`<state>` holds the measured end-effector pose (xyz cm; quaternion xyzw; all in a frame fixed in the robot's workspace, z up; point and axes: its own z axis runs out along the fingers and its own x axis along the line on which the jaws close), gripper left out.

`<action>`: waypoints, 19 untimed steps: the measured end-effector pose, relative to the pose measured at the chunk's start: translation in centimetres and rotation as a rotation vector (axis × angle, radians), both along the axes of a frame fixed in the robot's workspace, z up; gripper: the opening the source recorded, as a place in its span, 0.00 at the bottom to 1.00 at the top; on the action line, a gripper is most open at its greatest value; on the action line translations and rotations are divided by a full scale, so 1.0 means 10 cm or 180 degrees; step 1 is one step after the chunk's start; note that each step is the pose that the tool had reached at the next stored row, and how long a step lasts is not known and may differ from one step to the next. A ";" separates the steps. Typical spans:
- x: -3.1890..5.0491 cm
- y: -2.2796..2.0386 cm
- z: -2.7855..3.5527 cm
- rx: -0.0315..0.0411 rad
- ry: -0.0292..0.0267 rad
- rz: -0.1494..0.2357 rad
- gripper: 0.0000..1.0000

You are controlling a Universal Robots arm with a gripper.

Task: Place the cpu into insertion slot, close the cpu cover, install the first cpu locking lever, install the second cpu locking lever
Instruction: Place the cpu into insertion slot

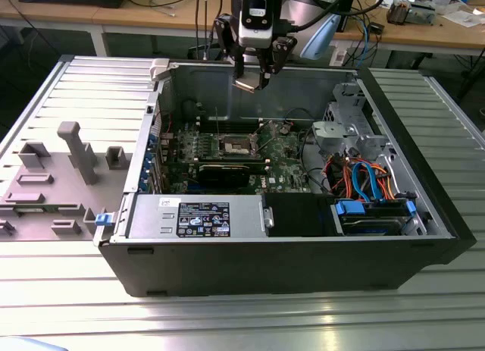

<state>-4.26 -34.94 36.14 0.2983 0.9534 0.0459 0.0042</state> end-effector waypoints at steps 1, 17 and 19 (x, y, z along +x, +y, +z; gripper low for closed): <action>0.000 0.000 0.000 0.0000 0.0000 -0.0006 0.54; 0.000 0.000 0.000 0.0000 0.0000 -0.0071 0.54; -0.001 0.000 0.000 0.0000 0.0000 -0.0080 0.54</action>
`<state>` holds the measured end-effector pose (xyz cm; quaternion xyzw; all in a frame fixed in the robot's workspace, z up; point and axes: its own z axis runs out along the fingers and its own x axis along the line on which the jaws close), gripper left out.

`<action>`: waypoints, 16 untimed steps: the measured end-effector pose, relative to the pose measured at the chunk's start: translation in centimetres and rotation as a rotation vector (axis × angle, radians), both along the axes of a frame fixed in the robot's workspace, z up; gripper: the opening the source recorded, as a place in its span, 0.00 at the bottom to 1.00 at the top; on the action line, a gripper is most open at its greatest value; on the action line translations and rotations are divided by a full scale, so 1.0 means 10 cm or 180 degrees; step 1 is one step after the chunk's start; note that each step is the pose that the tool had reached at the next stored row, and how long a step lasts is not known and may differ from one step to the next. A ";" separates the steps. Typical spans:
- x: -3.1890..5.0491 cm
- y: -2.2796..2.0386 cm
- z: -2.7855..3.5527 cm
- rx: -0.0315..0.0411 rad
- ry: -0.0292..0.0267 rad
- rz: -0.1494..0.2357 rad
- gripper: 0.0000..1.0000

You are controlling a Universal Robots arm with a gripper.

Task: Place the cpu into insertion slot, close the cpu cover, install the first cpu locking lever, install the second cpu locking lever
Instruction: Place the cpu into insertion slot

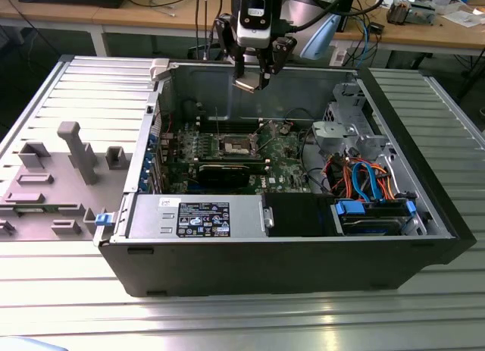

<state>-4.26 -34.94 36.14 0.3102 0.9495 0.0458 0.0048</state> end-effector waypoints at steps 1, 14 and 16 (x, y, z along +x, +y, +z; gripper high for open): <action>0.000 0.000 0.000 0.0000 0.0000 -0.0005 0.54; 0.000 0.000 0.000 0.0000 0.0000 -0.0098 0.54; 0.000 0.000 0.000 0.0000 0.0000 -0.0112 0.54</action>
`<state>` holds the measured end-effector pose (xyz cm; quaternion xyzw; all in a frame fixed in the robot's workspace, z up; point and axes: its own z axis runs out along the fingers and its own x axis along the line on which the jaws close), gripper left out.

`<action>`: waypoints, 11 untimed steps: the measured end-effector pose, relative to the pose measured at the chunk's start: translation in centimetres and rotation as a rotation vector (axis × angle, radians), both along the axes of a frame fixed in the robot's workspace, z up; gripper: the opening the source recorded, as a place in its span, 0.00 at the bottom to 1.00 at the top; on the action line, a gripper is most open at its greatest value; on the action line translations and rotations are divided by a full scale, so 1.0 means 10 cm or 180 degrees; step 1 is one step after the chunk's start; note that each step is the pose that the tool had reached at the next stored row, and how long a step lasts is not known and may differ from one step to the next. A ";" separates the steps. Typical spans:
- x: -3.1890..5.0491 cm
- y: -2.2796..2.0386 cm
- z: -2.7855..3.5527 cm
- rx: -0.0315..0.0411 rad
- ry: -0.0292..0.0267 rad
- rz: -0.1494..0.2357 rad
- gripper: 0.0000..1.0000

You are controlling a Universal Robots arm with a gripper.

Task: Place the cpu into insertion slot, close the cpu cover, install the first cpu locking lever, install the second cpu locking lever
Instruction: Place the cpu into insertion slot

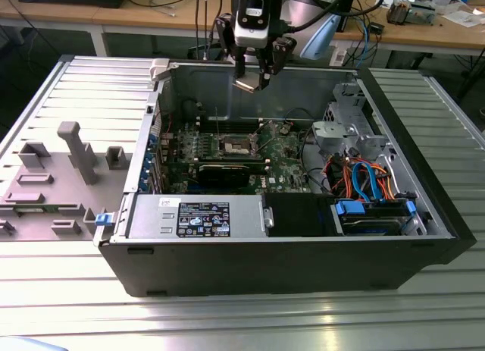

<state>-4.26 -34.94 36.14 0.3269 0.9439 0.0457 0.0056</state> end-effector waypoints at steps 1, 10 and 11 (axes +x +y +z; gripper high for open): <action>0.000 0.000 0.000 0.0000 0.0000 -0.0009 0.54; 0.000 0.000 0.000 0.0000 0.0000 -0.0077 0.54; 0.000 0.000 0.000 0.0000 0.0000 -0.0085 0.54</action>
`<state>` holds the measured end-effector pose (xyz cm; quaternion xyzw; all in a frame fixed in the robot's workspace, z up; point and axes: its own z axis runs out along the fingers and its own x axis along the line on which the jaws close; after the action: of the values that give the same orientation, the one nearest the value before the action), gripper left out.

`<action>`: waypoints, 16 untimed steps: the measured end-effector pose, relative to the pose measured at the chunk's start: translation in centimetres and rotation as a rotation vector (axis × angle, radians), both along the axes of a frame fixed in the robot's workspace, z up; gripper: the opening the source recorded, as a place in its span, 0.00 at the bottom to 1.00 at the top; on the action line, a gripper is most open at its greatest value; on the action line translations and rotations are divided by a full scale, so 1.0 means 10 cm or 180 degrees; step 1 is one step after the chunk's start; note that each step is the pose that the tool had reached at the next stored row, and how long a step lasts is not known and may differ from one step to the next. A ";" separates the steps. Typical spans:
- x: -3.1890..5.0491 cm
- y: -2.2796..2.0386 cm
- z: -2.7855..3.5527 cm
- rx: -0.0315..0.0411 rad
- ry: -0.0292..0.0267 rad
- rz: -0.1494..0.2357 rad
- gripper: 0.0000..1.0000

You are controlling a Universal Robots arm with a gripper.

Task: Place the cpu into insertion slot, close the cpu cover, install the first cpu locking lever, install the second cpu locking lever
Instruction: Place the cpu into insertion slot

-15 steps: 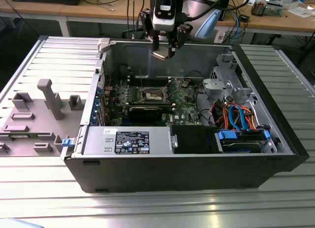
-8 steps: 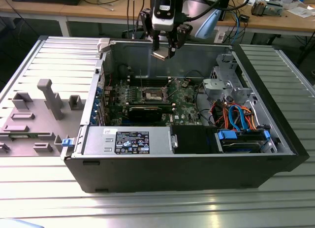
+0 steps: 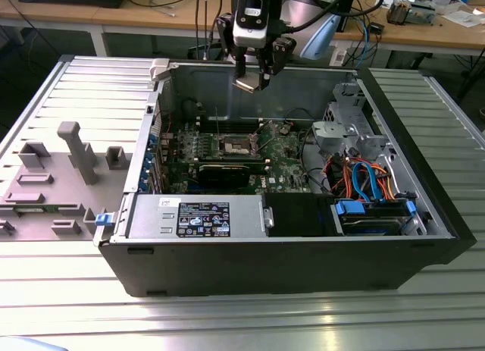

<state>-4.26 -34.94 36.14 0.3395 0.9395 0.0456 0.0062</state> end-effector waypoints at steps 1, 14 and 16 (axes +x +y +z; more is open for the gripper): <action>0.000 0.000 0.000 0.0000 0.0000 -0.0013 0.54; 0.000 0.000 -0.004 0.0000 0.0000 -0.0171 0.54; 0.000 0.000 -0.004 0.0000 0.0000 -0.0201 0.54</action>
<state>-4.27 -34.94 36.09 0.3689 0.9283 0.0454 0.0076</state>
